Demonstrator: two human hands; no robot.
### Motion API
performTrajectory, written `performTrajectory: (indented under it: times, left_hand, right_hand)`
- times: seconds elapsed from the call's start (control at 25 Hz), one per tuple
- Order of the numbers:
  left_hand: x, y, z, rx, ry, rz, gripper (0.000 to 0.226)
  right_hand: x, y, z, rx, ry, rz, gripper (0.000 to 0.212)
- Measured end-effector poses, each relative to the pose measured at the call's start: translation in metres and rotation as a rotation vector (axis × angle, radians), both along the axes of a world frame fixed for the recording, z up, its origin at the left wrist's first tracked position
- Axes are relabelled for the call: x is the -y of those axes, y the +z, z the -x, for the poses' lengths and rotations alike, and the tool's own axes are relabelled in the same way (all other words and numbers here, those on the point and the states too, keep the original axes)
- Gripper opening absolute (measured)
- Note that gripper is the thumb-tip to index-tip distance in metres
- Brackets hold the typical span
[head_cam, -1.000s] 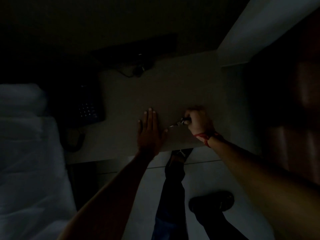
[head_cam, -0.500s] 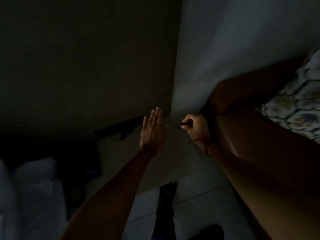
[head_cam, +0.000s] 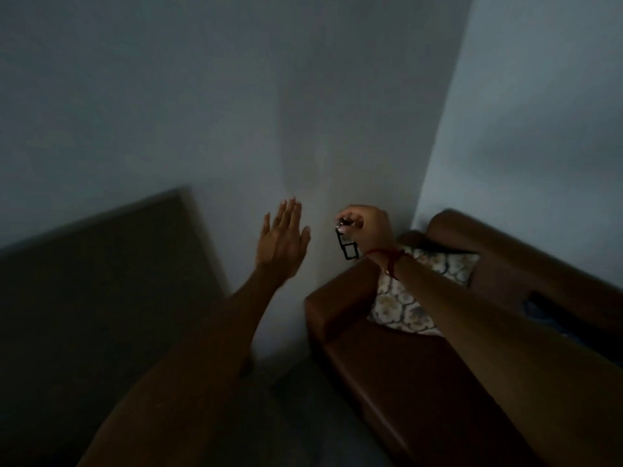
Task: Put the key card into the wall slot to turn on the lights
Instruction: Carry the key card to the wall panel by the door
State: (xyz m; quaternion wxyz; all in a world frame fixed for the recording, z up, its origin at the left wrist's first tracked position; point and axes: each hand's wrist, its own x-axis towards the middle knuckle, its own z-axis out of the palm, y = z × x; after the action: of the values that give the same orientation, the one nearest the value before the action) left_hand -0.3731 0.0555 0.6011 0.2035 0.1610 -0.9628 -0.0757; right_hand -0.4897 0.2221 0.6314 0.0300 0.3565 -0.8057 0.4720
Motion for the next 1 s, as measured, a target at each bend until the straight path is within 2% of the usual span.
performTrajectory:
  times: [0.28,0.44,0.72,1.0]
  left_hand:
    - [-0.188,0.167,0.097,-0.219,-0.240,0.134,0.061]
    - [-0.304,0.215,0.140,-0.296,-0.392,0.155,0.061]
    - [-0.484,0.244,0.198,-0.325,-0.653,0.181,0.062]
    - [-0.660,0.252,0.253,-0.413,-0.873,0.160,0.062]
  right_hand:
    - [-0.216,0.175,0.044,-0.240,-0.180,0.063,0.011]
    - [-0.346,0.236,0.053,-0.349,-0.294,0.032,0.011]
    - [-0.534,0.266,0.064,-0.429,-0.574,-0.060,0.009]
    - [-0.711,0.267,0.077,-0.387,-0.831,-0.128,0.011]
